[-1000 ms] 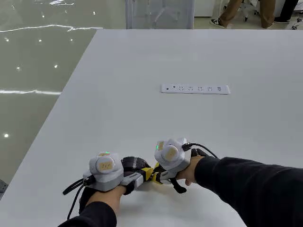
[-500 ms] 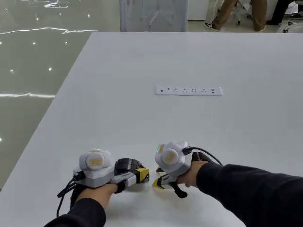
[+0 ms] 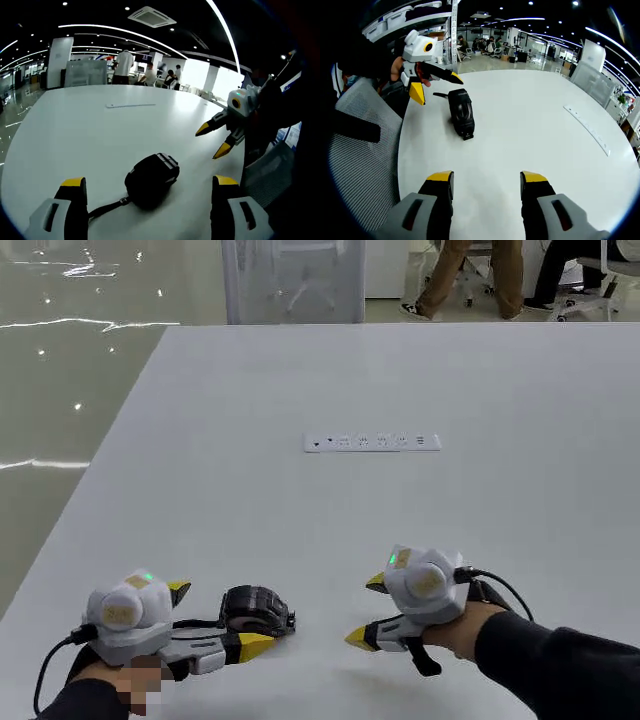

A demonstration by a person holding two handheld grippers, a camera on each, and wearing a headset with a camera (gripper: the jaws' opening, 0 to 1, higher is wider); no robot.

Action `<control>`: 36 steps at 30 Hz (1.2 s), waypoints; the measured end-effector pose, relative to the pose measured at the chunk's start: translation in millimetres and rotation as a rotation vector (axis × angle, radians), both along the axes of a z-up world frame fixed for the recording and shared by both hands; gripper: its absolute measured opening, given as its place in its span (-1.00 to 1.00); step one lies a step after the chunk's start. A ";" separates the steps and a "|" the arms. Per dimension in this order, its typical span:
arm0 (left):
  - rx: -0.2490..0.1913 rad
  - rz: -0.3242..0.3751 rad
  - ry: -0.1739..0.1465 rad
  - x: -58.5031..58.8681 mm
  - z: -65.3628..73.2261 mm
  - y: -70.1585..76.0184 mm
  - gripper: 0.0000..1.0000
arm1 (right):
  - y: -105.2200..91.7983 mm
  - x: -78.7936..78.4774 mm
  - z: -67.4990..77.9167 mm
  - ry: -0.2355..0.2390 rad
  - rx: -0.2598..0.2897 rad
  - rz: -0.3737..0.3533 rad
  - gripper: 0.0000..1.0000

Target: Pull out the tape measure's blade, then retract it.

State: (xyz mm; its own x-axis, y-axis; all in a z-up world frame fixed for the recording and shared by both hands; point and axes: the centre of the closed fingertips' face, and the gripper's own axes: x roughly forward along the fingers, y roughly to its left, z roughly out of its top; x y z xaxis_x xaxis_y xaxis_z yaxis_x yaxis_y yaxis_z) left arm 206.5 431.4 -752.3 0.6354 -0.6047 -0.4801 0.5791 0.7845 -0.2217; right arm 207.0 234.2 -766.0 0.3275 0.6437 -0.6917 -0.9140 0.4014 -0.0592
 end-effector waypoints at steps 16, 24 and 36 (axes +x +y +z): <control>0.079 0.044 -0.023 -25.7 8.0 62.5 1.00 | -104.6 -29.3 36.5 -0.113 0.087 -0.200 0.51; 0.077 0.048 -0.040 -41.9 12.6 74.3 1.00 | -144.5 -52.5 28.2 -0.093 0.087 -0.297 0.60; 0.101 -0.026 -0.055 -60.2 16.4 61.6 1.00 | -191.2 -68.0 28.1 -0.089 0.094 -0.399 1.00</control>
